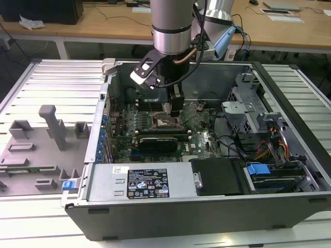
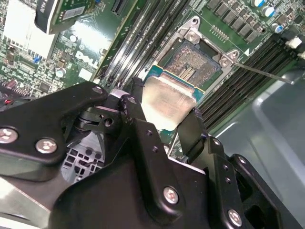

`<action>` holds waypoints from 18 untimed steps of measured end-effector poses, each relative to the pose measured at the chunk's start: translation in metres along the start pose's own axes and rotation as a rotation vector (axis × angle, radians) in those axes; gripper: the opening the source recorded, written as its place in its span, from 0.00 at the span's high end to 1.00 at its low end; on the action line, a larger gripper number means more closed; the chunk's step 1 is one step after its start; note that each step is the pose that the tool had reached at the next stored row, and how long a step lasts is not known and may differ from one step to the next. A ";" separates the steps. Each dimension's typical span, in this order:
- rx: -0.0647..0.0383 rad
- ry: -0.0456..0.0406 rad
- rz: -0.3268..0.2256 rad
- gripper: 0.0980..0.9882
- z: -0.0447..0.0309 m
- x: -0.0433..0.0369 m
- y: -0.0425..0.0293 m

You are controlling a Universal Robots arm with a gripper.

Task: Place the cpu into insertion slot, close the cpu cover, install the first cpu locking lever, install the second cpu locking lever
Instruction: 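Place the cpu into insertion slot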

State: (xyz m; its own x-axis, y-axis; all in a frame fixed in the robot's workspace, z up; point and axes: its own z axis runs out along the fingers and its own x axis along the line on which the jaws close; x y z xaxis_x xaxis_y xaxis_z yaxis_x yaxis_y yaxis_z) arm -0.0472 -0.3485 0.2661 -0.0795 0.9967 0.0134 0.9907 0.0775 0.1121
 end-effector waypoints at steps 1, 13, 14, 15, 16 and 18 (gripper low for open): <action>0.000 -0.0001 0.000 0.50 0.0020 0.0014 -0.0003; -0.001 -0.0025 0.022 0.50 0.0195 0.0091 -0.0021; -0.001 -0.0040 0.036 0.50 0.0209 0.0092 -0.0024; -0.001 -0.0057 0.051 0.50 0.0226 0.0093 -0.0029; -0.001 -0.0063 0.056 0.50 0.0235 0.0095 -0.0032; -0.001 -0.0070 0.061 0.50 0.0265 0.0112 -0.0039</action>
State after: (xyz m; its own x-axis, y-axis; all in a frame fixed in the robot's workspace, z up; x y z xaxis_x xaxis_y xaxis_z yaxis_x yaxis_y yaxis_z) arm -0.0491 -0.3371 0.2395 -0.0178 0.9998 0.0133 0.9935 0.0162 0.1124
